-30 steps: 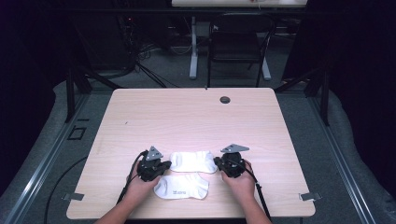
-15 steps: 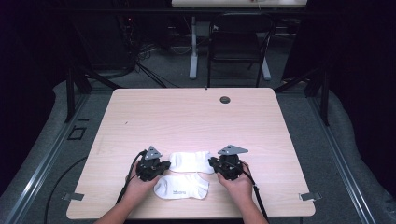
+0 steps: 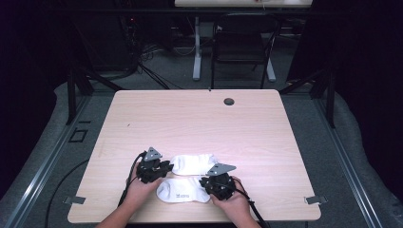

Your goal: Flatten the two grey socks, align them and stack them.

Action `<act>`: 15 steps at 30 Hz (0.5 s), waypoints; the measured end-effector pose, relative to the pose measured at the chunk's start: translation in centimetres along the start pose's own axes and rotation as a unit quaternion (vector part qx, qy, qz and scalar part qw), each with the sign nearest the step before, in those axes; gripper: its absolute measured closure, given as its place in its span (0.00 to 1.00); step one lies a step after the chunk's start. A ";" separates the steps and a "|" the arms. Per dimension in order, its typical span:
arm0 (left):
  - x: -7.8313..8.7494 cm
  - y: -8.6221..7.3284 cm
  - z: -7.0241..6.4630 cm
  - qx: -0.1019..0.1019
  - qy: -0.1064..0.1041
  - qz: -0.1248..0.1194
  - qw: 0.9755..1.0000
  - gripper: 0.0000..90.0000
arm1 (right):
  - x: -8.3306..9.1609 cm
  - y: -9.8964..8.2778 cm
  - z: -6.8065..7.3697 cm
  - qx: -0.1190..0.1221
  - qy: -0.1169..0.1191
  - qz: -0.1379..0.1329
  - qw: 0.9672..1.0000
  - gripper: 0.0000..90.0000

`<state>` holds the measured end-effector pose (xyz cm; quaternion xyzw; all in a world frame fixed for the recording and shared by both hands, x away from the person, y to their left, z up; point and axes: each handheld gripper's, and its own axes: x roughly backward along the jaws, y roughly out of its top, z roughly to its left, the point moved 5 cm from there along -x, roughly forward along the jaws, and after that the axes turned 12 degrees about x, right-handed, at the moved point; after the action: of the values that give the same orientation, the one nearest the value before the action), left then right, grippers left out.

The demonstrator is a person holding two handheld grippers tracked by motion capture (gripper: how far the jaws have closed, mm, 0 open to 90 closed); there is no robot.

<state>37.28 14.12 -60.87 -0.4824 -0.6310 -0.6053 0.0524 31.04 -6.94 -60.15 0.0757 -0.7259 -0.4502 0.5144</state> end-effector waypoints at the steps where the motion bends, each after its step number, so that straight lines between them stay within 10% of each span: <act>1: 0.0 0.1 0.1 0.001 0.001 -0.003 1.000 0.79 | -0.2 -0.1 0.1 0.002 -0.001 0.005 1.000 0.93; 15: -1.2 1.1 0.4 0.016 -0.012 0.008 1.000 0.72 | 0.2 -1.5 -0.2 -0.011 -0.005 0.025 1.000 0.95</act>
<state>38.80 13.57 -60.97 -0.4936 -0.6373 -0.5891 0.0570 30.63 -8.05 -61.11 0.0498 -0.7248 -0.4458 0.5229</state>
